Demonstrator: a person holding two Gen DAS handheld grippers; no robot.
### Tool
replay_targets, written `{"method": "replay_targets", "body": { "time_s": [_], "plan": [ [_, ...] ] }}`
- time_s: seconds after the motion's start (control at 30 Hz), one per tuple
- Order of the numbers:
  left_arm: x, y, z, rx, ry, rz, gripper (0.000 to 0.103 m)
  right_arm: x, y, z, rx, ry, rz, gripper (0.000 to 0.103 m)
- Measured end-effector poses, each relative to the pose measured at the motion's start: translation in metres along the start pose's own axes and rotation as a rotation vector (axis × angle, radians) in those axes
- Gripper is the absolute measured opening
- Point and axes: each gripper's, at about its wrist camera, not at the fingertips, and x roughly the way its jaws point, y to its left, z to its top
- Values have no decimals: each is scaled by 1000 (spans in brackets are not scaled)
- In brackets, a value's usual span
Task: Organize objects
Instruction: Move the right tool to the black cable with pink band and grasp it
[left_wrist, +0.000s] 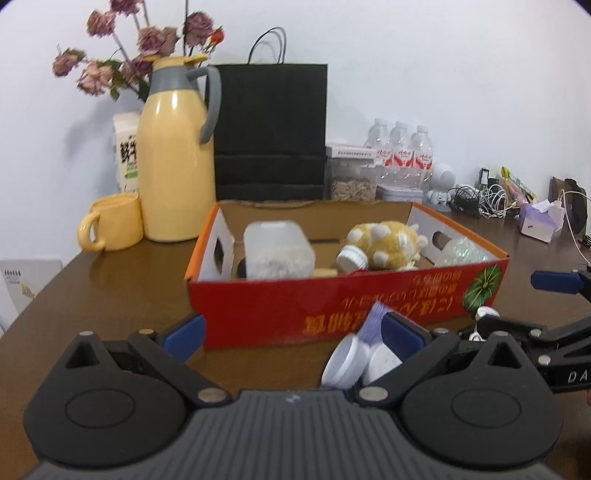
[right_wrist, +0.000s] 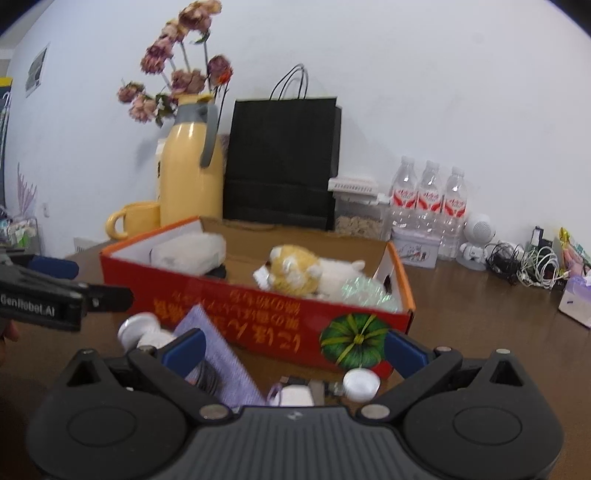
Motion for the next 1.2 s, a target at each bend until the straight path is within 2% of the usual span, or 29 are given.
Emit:
{"method": "replay_targets", "body": {
  "time_s": [0.3,0.43,0.5,0.57,0.7,0.87,0.97,1.03,1.1,1.17,1.2],
  "plan": [
    [-12,17,-10,-51,9,21,103,-4,25,-8,-51,46,77,103],
    [-14,20,-10,-58,5,18,103,-2,40,-10,-72,70,114,99],
    [-14,21,-10,-59,2,14,103,0,43,-9,-60,76,113,93],
    [-13,20,-11,-57,4,11,103,5,44,-8,-45,96,109,82],
    [-11,18,-13,-44,16,-3,103,16,44,-6,-20,130,96,67],
    [-11,14,-14,-24,12,-17,103,27,41,-6,-1,176,109,30],
    [-10,10,-15,-11,19,-23,103,28,42,-6,6,180,138,23],
    [-8,8,-16,2,26,-36,103,29,43,-5,4,182,148,22],
    [-6,5,-16,17,33,-61,95,29,43,-5,5,182,155,19],
    [-2,0,-16,37,40,-83,80,28,43,-5,6,182,158,19],
    [1,-2,-15,44,47,-96,76,28,43,-5,6,182,158,19]
  ]
}}
